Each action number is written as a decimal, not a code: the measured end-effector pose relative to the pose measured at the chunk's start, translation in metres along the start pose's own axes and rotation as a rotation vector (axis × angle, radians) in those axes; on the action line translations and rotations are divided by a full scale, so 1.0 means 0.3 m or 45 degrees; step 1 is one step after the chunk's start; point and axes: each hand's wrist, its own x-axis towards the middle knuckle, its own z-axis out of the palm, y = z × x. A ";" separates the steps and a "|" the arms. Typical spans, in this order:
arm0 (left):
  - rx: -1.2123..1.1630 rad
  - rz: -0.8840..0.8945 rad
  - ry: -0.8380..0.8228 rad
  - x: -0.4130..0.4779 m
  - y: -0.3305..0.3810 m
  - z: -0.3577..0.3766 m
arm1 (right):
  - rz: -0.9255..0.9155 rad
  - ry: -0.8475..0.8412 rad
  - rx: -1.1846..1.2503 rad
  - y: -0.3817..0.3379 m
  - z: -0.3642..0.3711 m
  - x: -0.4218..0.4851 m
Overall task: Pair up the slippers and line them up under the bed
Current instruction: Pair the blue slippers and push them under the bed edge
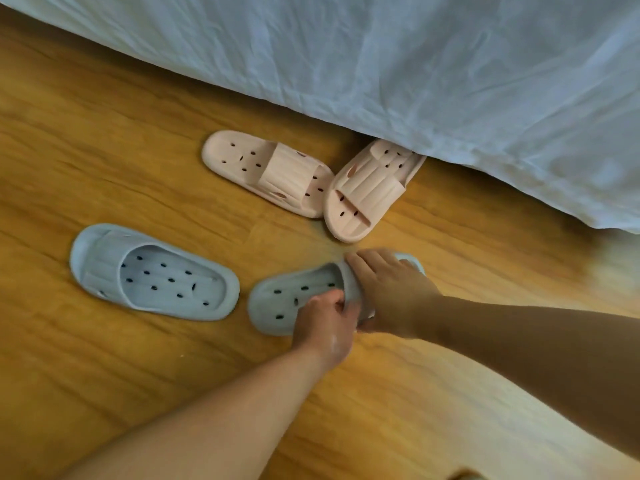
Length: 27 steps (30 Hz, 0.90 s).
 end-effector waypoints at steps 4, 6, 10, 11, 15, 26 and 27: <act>-0.248 -0.109 -0.063 -0.049 0.002 0.025 | -0.252 -0.091 -0.071 0.113 0.005 -0.011; -0.109 -0.089 0.187 -0.032 -0.037 -0.057 | -0.307 -0.109 -0.055 0.139 0.002 -0.004; 0.256 -0.310 0.746 0.052 -0.219 -0.380 | -0.208 -0.102 -0.037 0.114 -0.013 -0.022; 0.294 -0.474 0.790 0.068 -0.254 -0.445 | -0.130 -0.092 -0.011 0.104 -0.016 -0.036; 0.388 -0.843 0.648 0.104 -0.330 -0.510 | 0.151 -0.024 0.075 0.052 -0.006 -0.068; 0.471 -0.583 0.515 0.085 -0.371 -0.331 | 0.046 -0.011 0.089 0.051 0.022 -0.045; 0.548 -0.496 0.468 0.053 -0.375 -0.306 | -0.006 -0.020 0.070 0.062 0.014 -0.046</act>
